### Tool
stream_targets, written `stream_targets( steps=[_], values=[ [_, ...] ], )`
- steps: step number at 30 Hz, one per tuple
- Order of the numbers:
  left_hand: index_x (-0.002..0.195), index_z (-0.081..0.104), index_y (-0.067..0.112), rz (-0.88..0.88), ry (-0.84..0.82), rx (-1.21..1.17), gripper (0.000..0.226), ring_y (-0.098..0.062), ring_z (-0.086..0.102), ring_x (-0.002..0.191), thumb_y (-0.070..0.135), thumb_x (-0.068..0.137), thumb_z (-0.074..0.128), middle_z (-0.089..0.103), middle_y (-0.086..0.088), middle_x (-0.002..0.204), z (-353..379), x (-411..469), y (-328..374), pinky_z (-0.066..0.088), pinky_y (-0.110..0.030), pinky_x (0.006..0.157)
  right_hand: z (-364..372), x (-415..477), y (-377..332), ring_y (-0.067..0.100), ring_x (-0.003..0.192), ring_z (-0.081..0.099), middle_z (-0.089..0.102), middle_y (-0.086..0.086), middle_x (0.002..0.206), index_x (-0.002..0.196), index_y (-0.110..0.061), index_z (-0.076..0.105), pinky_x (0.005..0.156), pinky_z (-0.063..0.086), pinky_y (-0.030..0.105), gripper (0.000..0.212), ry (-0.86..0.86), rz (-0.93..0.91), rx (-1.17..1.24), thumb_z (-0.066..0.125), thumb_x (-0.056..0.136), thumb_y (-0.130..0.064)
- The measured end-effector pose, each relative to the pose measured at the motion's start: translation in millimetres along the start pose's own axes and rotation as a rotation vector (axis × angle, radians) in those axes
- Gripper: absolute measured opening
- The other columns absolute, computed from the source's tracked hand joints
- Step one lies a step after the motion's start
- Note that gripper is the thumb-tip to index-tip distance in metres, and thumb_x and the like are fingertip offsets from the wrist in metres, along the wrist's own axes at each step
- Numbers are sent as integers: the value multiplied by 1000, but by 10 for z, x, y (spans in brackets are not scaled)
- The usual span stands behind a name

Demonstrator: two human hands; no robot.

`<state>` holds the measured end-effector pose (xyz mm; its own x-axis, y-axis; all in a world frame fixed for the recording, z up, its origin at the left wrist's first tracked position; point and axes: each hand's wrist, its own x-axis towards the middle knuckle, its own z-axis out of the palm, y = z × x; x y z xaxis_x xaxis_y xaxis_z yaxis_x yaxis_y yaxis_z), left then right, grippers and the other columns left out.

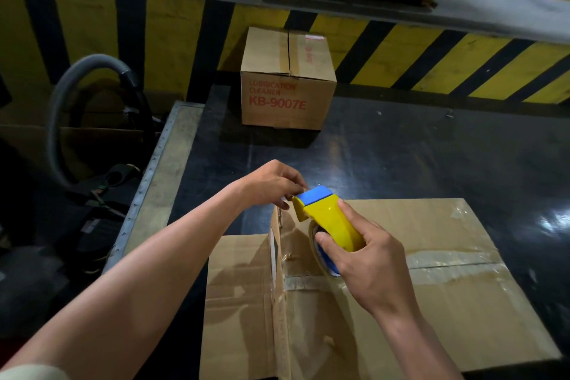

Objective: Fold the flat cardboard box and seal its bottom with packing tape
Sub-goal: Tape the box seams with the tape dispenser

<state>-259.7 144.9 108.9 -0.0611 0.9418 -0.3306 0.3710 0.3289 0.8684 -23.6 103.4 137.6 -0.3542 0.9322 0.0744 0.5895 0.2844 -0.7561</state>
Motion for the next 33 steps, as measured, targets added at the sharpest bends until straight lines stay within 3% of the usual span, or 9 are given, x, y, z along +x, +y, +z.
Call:
stream_targets(
  steps=[3,8,12,19,23,26,29,33],
  values=[
    [88,75,10,13,36,-1,10,-15,65,76,11,94,67,70,-4,82,-26,61,-53,61,-40,76,-7,-56,-51,10,84,64,67,-6,95,140,-36,54,73,56,32,67,-4,36,2,76,79,-51],
    [91,77,8,1,18,81,7,-9,66,72,14,90,74,70,11,71,-105,152,-109,61,-33,70,24,-186,-110,9,80,64,68,-3,94,141,-35,53,73,55,28,67,-18,79,-21,76,79,-49],
    [83,79,15,-25,66,205,5,-22,69,76,14,86,75,75,-3,82,-237,241,-182,63,-44,72,87,-302,-201,11,72,60,69,3,86,139,-31,55,57,47,17,62,-67,121,-28,75,81,-44],
    [80,79,20,-62,18,289,10,-23,71,89,14,86,72,77,0,89,-237,352,-232,61,-29,62,200,-436,-223,16,84,58,54,-4,88,148,-38,40,78,51,30,72,-112,150,-153,67,83,-52],
    [84,76,15,-86,-22,247,13,-26,70,87,9,88,65,74,-6,93,-176,443,-245,57,-26,59,167,-430,-201,15,84,58,51,-7,87,149,-38,38,78,53,32,72,-106,174,-153,67,85,-52],
    [85,69,14,-86,-80,193,14,-22,63,79,7,90,58,67,-10,93,-144,469,-174,59,-32,65,159,-423,-203,15,84,59,53,-7,89,149,-38,37,76,54,34,73,-109,172,-139,67,85,-53],
    [86,63,15,-102,-118,142,10,-19,57,83,11,95,60,60,-7,90,-136,458,-129,59,-35,69,134,-387,-200,9,81,57,57,-8,90,149,-37,40,71,52,26,73,-100,171,-143,67,83,-56],
    [93,64,12,-111,-151,132,6,-20,59,88,17,95,67,63,-10,98,-168,433,-150,57,-33,74,96,-382,-242,5,75,57,58,-9,88,148,-36,42,61,47,17,73,-120,178,-132,68,83,-57]
  ],
)
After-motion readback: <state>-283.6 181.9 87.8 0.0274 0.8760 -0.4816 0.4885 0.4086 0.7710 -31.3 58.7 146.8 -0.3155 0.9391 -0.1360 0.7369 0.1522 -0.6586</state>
